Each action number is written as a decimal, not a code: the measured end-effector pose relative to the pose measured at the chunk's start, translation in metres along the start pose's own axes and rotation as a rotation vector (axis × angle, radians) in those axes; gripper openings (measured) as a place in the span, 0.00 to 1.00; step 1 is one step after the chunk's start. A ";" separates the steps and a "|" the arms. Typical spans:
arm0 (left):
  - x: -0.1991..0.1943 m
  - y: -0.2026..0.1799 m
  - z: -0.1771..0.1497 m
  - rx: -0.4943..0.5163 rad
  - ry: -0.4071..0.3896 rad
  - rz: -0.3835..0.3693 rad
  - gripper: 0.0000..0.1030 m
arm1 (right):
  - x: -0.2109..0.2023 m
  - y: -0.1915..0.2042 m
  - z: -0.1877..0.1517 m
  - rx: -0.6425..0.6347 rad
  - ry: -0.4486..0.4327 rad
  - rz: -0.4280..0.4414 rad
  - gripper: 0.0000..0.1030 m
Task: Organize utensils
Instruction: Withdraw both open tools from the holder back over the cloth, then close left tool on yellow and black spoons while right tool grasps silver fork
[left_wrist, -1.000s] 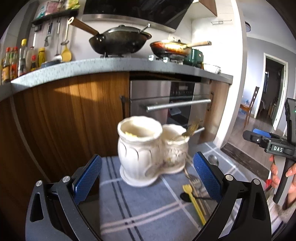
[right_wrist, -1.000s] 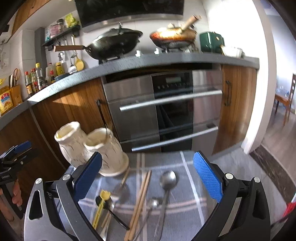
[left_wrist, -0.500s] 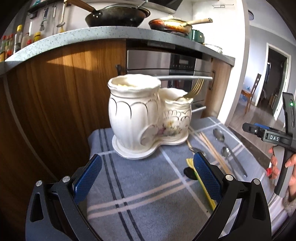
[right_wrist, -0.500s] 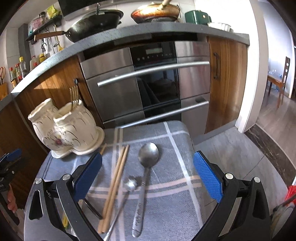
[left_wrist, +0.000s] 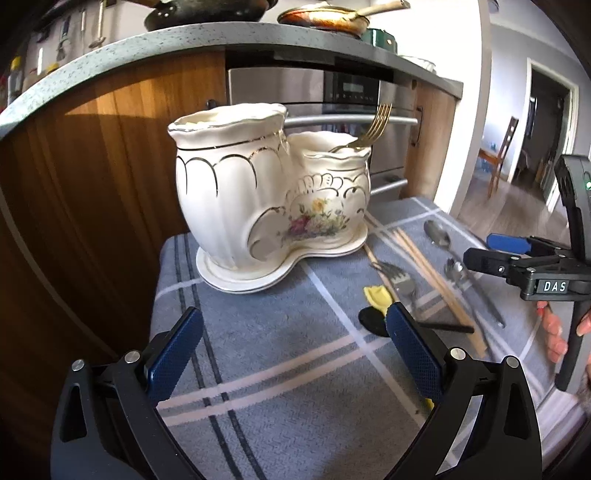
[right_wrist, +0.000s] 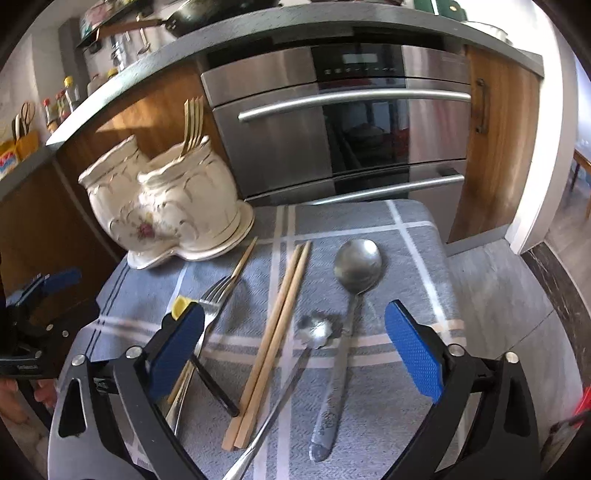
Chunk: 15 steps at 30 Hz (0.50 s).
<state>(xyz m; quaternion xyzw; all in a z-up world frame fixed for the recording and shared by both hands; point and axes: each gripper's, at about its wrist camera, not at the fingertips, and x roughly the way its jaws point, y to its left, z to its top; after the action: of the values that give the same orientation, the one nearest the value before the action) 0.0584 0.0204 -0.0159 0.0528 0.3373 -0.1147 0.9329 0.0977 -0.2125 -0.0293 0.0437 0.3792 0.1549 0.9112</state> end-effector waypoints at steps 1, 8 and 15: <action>0.002 0.000 0.000 0.001 0.009 0.008 0.95 | 0.002 0.003 -0.001 -0.007 0.008 0.007 0.82; 0.004 0.010 0.000 -0.035 0.027 -0.022 0.95 | 0.009 0.035 -0.011 -0.127 0.069 0.083 0.43; 0.004 0.006 -0.003 -0.007 0.038 -0.055 0.95 | 0.010 0.049 -0.015 -0.169 0.073 0.110 0.28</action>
<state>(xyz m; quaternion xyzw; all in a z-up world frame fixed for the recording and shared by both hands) 0.0604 0.0260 -0.0205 0.0426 0.3566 -0.1381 0.9230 0.0815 -0.1637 -0.0369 -0.0183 0.3949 0.2376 0.8873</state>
